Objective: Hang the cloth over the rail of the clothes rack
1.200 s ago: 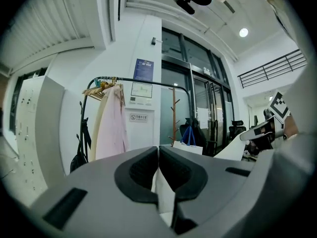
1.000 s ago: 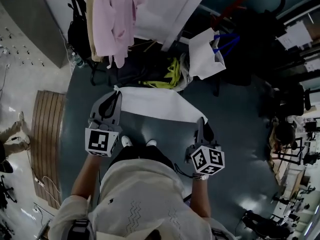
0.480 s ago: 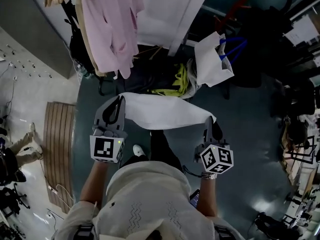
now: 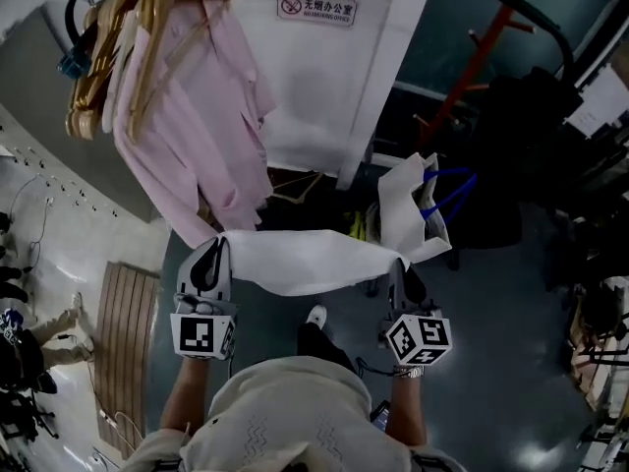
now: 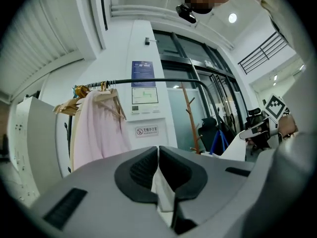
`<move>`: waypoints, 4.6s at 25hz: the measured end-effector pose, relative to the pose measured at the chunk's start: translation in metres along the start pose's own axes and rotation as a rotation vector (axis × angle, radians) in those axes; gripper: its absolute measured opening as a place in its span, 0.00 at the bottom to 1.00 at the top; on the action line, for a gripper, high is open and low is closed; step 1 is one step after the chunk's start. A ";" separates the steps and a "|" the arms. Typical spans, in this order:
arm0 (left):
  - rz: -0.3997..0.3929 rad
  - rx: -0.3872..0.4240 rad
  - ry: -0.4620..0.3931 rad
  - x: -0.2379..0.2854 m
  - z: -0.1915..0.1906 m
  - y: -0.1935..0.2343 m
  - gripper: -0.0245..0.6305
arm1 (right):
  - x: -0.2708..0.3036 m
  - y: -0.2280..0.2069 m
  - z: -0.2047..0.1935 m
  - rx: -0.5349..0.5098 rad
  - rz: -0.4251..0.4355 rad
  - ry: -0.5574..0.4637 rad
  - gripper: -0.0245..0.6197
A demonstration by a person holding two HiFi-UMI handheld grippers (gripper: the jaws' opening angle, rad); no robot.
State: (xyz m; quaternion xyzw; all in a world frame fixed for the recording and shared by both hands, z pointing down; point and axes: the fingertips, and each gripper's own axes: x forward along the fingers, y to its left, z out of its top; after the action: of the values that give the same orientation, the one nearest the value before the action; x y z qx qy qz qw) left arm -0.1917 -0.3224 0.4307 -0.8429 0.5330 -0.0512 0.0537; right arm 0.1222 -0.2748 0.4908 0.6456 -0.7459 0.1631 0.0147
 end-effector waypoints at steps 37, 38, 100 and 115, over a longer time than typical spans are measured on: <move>0.090 0.552 -0.524 0.208 0.448 0.131 0.07 | 0.076 0.062 0.586 -0.587 0.016 -0.655 0.07; 0.111 0.557 -0.530 0.212 0.458 0.136 0.07 | 0.080 0.061 0.599 -0.582 0.006 -0.666 0.07; -0.055 1.267 0.082 0.398 0.421 0.156 0.22 | 0.202 0.096 0.611 -0.945 0.244 -0.243 0.14; -0.056 1.313 -0.073 0.383 0.434 0.146 0.28 | 0.325 0.284 0.564 -1.158 0.356 -0.224 0.14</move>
State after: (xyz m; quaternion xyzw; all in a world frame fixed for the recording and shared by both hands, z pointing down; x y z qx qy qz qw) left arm -0.0962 -0.7156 -0.0082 -0.6495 0.3668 -0.3384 0.5737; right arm -0.1002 -0.7022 -0.0306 0.4116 -0.8066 -0.3376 0.2571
